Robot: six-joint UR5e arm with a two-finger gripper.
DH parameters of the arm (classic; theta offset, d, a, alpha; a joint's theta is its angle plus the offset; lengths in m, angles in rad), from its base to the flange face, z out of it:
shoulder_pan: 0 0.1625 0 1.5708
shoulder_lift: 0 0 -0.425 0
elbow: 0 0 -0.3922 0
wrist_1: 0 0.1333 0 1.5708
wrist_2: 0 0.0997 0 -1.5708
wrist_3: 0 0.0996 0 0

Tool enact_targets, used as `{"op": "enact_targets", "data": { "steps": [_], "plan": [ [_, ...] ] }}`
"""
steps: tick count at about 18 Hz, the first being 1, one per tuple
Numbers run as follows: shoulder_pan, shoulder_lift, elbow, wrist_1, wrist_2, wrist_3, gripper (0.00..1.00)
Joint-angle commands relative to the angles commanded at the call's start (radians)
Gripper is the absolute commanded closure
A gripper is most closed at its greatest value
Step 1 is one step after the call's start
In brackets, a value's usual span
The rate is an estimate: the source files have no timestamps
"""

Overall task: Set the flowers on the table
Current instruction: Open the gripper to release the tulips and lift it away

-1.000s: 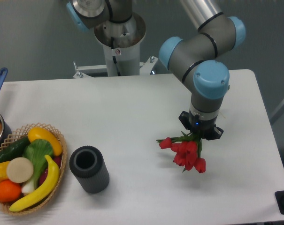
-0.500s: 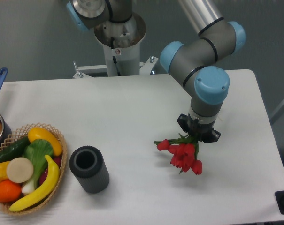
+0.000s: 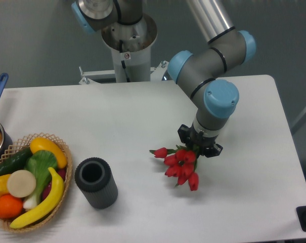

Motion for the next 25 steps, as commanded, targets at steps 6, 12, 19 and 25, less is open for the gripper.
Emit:
{"op": "enact_targets", "data": {
  "steps": [6, 12, 19, 25],
  "plan": [
    [0.003, 0.017, 0.000, 0.019, 0.000, -0.022, 0.00],
    [0.018, 0.052, -0.006, 0.078, 0.048, -0.017, 0.00],
    [0.040, 0.038, 0.035, 0.094, 0.060, 0.026, 0.00],
    [0.071, 0.021, 0.026, 0.149, 0.063, 0.076, 0.00]
  ]
}}
